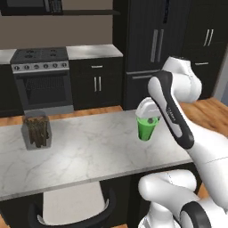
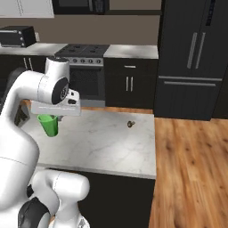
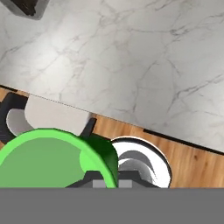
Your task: Open the cabinet directly in front. Then move the liquor and the cup to the dining counter with the jar on it.
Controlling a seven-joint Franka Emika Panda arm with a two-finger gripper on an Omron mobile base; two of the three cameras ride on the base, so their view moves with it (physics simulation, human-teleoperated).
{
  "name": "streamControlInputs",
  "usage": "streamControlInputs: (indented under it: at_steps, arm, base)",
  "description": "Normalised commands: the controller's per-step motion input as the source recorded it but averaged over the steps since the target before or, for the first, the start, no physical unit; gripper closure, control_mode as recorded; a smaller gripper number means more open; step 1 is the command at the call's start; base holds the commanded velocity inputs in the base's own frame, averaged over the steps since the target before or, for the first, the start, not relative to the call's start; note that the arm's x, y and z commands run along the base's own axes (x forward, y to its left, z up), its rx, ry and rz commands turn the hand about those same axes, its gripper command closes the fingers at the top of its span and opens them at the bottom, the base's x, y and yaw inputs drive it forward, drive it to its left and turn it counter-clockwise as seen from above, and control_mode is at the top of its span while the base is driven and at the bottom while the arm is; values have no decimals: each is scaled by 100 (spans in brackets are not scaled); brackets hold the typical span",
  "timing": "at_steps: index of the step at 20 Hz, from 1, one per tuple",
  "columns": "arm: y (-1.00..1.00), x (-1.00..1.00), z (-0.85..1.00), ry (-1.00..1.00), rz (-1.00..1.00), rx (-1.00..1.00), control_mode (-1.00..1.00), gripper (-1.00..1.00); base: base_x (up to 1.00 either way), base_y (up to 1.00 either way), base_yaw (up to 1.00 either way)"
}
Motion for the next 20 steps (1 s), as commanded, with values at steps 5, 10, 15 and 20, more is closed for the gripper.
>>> streamControlInputs:
  at_steps: [5,10,15,20]
  arm:
    - [0,19,-28,-14,0,0,-100,100]
    - [0,80,-6,-1,-1,0,-100,100]
    - [0,100,-5,0,-1,0,-100,100]
    - [0,77,-12,0,0,0,-100,100]
  base:
    - [0,0,0]
    - [0,0,0]
    - [0,0,0]
    - [0,0,0]
